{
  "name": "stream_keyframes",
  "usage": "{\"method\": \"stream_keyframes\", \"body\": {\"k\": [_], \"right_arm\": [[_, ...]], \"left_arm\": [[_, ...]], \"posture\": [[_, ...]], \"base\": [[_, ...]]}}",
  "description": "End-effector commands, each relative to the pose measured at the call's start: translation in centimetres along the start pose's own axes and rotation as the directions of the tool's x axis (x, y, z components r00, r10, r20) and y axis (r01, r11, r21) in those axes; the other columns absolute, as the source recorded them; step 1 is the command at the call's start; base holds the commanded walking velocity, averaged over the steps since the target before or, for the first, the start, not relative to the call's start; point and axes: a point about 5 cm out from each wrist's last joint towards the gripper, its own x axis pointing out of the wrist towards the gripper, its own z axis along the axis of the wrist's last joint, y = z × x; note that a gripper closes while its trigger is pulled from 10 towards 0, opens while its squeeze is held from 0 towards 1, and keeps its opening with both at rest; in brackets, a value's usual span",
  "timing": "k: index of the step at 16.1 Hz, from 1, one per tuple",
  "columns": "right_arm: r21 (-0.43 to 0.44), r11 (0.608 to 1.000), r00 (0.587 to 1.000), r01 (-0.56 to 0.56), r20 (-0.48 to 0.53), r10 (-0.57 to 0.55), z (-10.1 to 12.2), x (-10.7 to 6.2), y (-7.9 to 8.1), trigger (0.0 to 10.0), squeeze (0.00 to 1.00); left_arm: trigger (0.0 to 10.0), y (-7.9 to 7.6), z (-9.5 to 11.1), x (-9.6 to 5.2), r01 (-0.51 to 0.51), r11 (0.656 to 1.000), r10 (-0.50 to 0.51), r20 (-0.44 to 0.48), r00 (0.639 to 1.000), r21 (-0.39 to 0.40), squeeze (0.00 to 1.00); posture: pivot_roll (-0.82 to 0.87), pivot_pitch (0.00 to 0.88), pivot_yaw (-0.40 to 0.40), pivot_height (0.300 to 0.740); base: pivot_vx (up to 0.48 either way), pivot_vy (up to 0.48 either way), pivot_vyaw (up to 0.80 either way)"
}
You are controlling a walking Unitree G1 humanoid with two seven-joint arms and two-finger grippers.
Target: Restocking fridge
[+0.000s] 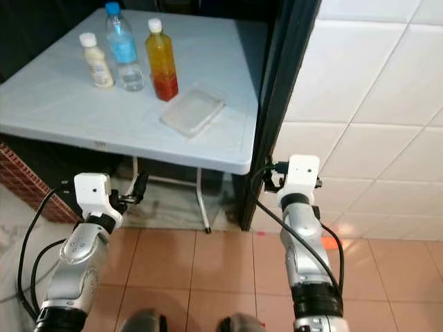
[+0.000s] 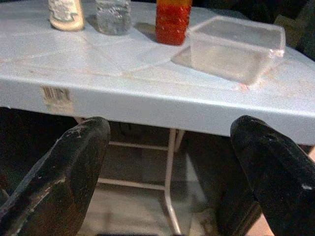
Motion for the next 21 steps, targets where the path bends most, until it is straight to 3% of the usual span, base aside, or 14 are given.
{"method": "stream_keyframes", "body": {"k": [1,12,21], "right_arm": [[-0.016,1.000,0.999,-0.022,0.030,0.022,0.57,-0.03,0.30,10.0,0.00],[-0.010,0.999,0.998,-0.031,0.045,0.031,1.03,0.01,0.53,10.0,0.00],[-0.033,0.999,0.999,-0.037,0.038,0.039,0.38,-0.41,0.49,10.0,0.00]], "left_arm": [[10.0,0.66,0.18,-0.14,-0.024,1.000,0.024,0.007,1.000,0.005,0.00],[10.0,0.71,0.77,0.19,-0.029,1.000,0.029,0.034,0.999,-0.003,0.00],[10.0,0.62,1.03,0.31,-0.020,1.000,0.019,0.058,0.998,0.004,0.00]], "posture": [[0.05,0.058,0.000,0.740],[0.05,0.045,0.001,0.740],[0.04,0.036,0.001,0.740]], "base": [[0.000,0.000,0.00],[0.023,0.389,0.00],[0.000,0.000,0.00]]}}
